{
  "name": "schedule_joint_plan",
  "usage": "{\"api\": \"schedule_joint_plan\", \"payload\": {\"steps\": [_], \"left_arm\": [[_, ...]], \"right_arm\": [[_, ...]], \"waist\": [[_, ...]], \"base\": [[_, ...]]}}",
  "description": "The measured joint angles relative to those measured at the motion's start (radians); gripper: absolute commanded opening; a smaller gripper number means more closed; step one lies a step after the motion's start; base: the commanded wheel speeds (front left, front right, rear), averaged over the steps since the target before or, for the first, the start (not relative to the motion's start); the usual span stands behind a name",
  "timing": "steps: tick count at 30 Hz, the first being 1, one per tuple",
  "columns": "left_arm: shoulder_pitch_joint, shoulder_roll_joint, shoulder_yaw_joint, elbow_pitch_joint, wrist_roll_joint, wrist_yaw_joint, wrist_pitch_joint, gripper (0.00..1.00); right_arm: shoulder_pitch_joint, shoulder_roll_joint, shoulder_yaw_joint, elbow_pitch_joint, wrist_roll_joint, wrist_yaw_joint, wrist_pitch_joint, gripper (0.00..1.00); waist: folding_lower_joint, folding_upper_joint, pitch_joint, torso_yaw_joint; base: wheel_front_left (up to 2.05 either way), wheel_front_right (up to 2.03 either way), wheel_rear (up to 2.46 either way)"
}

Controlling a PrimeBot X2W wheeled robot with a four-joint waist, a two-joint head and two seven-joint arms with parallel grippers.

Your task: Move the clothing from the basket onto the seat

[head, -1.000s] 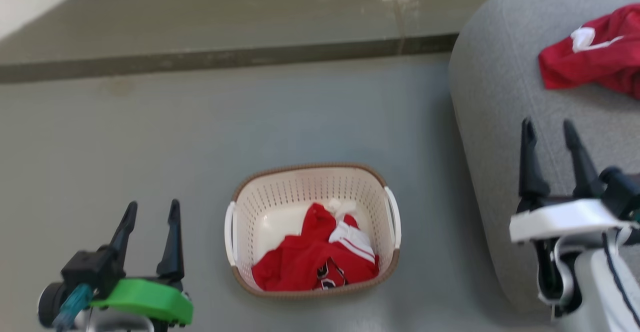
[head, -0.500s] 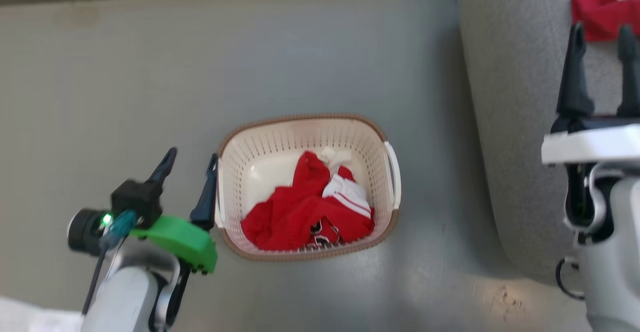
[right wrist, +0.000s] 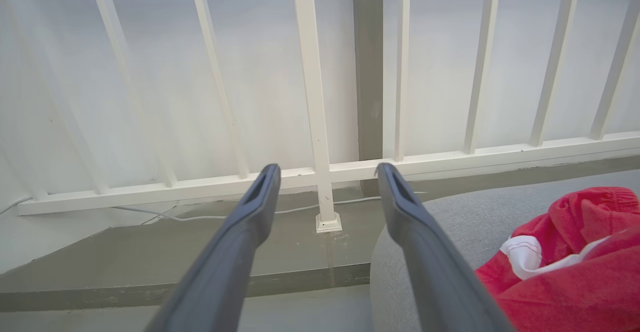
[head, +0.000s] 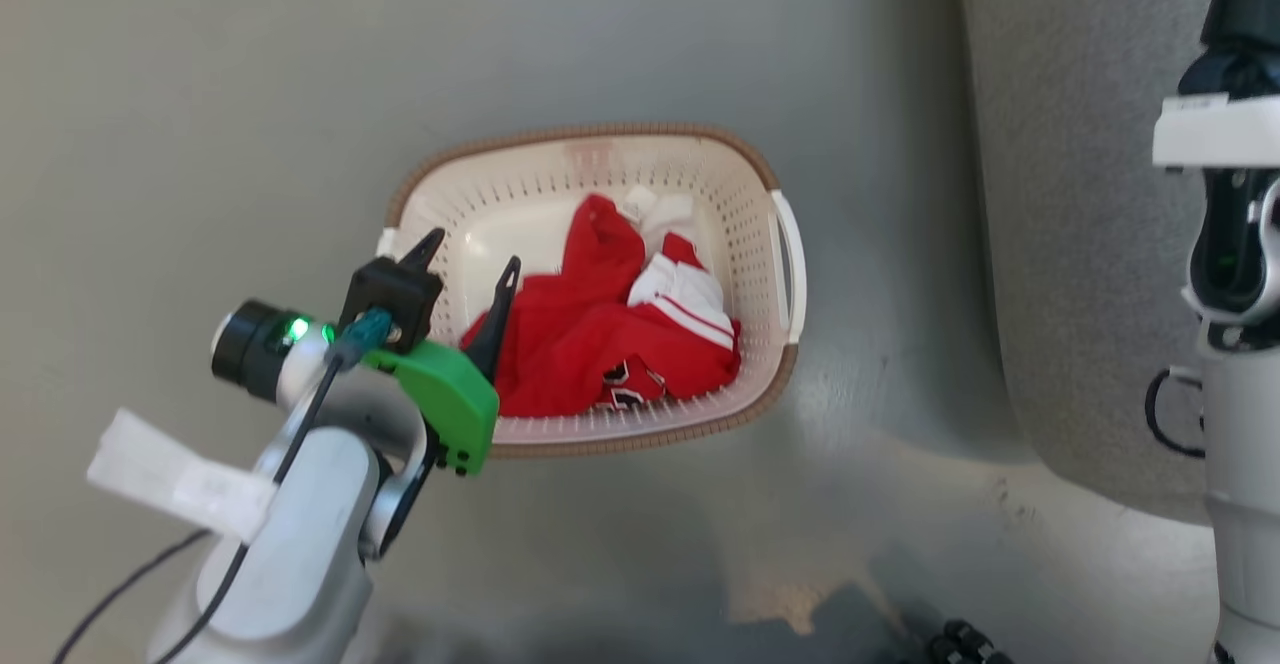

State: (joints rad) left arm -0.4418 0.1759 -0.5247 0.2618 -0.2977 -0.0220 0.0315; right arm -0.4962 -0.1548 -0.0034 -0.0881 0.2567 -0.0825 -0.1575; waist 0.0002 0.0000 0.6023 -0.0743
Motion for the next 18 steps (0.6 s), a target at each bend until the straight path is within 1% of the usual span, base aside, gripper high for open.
{"api": "schedule_joint_plan", "payload": {"steps": [4,6,11,18], "left_arm": [[-0.076,-0.002,-0.026,0.060,0.023,-0.031,0.025,1.00],[-0.103,-0.003,-0.032,0.085,0.030,-0.039,0.030,1.00],[-0.158,-0.005,-0.052,0.131,0.047,-0.049,0.040,1.00],[-0.253,-0.030,-0.089,0.202,0.085,-0.067,0.051,1.00]], "right_arm": [[-0.054,0.002,-0.001,0.000,0.011,0.000,0.000,1.00],[-0.074,0.007,-0.001,0.000,0.017,0.000,0.000,1.00],[-0.122,0.012,-0.001,0.000,0.028,0.000,-0.001,1.00],[-0.214,0.014,-0.006,-0.007,0.034,0.000,-0.019,1.00]], "waist": [[0.0000,0.0000,0.072,-0.008],[0.0000,0.0000,0.100,-0.012],[0.0000,0.0000,0.157,-0.023],[0.0000,0.0000,0.256,-0.048]], "base": [[0.00,0.00,0.00],[0.00,0.00,0.00],[0.00,0.00,0.00],[0.00,0.00,0.00]]}}
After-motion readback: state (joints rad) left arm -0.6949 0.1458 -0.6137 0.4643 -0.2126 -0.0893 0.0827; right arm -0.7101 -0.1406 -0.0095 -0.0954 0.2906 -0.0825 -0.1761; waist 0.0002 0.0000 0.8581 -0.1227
